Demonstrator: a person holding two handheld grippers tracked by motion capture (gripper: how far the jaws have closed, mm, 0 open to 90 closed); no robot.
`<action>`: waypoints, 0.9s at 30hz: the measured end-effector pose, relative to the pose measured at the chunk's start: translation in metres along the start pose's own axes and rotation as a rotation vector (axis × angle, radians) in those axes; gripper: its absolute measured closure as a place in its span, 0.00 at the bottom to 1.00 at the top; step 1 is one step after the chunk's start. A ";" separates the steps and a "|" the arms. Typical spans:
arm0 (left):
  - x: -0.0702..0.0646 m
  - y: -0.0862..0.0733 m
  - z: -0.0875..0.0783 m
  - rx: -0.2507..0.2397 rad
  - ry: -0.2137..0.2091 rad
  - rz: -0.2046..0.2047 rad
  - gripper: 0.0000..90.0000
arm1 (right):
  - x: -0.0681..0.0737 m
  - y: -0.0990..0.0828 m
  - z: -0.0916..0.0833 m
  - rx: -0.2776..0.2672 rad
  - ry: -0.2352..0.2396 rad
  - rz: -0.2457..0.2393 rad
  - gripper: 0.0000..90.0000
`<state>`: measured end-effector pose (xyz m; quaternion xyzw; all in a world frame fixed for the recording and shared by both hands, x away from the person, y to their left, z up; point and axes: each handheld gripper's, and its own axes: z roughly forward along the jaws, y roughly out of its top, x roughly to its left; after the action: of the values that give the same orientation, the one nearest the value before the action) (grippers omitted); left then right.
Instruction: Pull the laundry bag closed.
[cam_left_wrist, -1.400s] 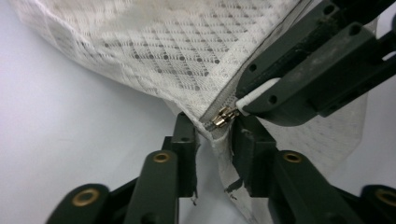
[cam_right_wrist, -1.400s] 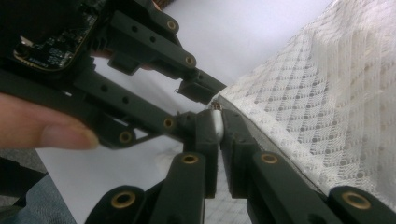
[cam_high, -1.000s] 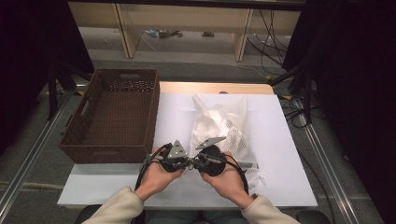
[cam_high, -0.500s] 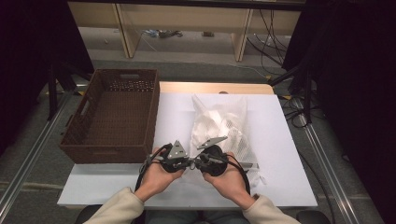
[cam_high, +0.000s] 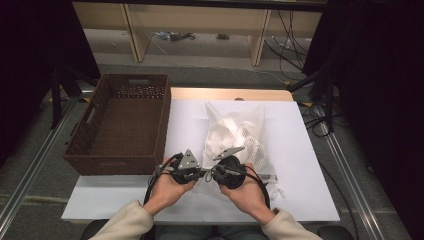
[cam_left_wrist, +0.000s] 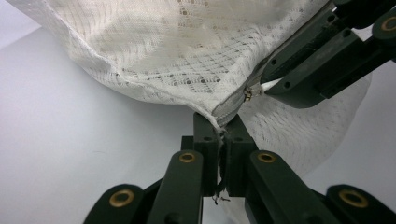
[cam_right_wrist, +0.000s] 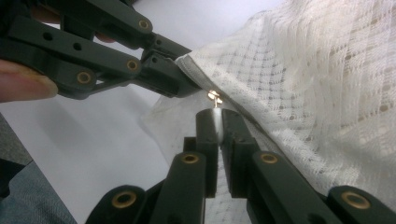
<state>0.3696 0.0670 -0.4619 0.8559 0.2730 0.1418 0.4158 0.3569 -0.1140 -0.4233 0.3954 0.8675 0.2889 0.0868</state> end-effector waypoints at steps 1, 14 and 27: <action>0.001 0.000 0.000 0.000 -0.002 0.009 0.95 | -0.001 0.000 0.000 -0.001 -0.007 -0.004 0.97; 0.001 -0.001 0.000 0.005 -0.002 0.001 0.95 | -0.002 -0.002 -0.001 -0.002 -0.019 -0.012 0.97; 0.005 -0.001 -0.002 0.003 -0.001 0.002 0.95 | -0.005 -0.003 -0.002 0.011 -0.011 -0.004 0.97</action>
<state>0.3723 0.0719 -0.4618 0.8568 0.2721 0.1416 0.4146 0.3576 -0.1195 -0.4238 0.3959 0.8693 0.2819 0.0902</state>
